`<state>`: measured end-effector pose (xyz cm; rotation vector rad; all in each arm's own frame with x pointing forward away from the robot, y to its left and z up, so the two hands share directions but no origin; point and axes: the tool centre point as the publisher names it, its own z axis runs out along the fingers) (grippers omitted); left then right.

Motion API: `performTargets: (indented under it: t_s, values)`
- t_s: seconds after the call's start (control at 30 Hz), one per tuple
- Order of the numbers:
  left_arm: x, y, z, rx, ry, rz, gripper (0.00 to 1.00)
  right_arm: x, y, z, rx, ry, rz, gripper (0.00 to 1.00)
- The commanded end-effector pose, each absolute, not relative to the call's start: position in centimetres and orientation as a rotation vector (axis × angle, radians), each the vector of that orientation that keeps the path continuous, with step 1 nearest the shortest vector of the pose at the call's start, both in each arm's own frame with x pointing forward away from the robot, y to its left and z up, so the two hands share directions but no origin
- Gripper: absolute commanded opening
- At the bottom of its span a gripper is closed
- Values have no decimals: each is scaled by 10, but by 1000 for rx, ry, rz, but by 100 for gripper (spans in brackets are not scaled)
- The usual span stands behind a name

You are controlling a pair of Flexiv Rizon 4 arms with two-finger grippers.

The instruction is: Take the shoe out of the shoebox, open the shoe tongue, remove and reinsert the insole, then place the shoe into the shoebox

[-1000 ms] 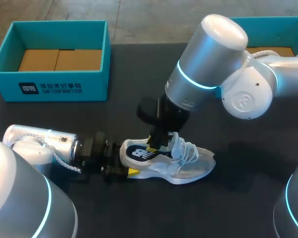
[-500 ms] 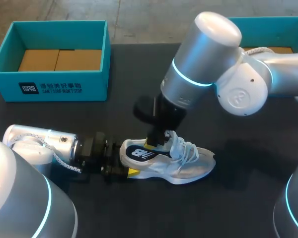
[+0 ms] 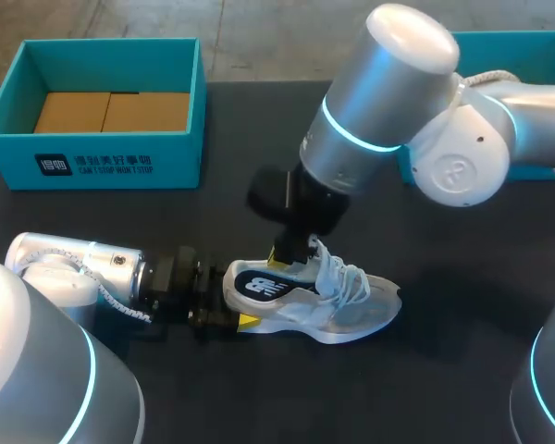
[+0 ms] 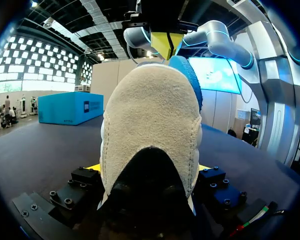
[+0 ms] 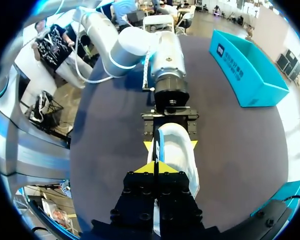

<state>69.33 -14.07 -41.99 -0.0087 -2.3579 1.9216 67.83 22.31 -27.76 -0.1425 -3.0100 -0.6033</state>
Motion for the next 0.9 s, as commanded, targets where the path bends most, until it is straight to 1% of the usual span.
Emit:
performTargets:
  t_s: [0.03,0.27,0.43,0.77,0.83,0.9]
  values:
    - [695,-141,-424,-7,-2360,1923,0,668,199,-245,-165,-3049,-589,0]
    - [695,-141,-424,-7,-2360,1923,0,666,186,-214,-157,-3064,-563,0]
    - [695,-141,-424,-7,-2360,1923,0,663,171,-196,-168,-3081,-625,0]
    - [695,-141,-424,-7,-2360,1923,0,666,168,-174,-209,-3101,-599,0]
    - [695,-141,-424,-7,-2360,1923,0,667,172,-173,-205,-3099,-570,15]
    - [695,-141,-424,-7,-2360,1923,0,668,176,-174,-189,-3098,-561,36]
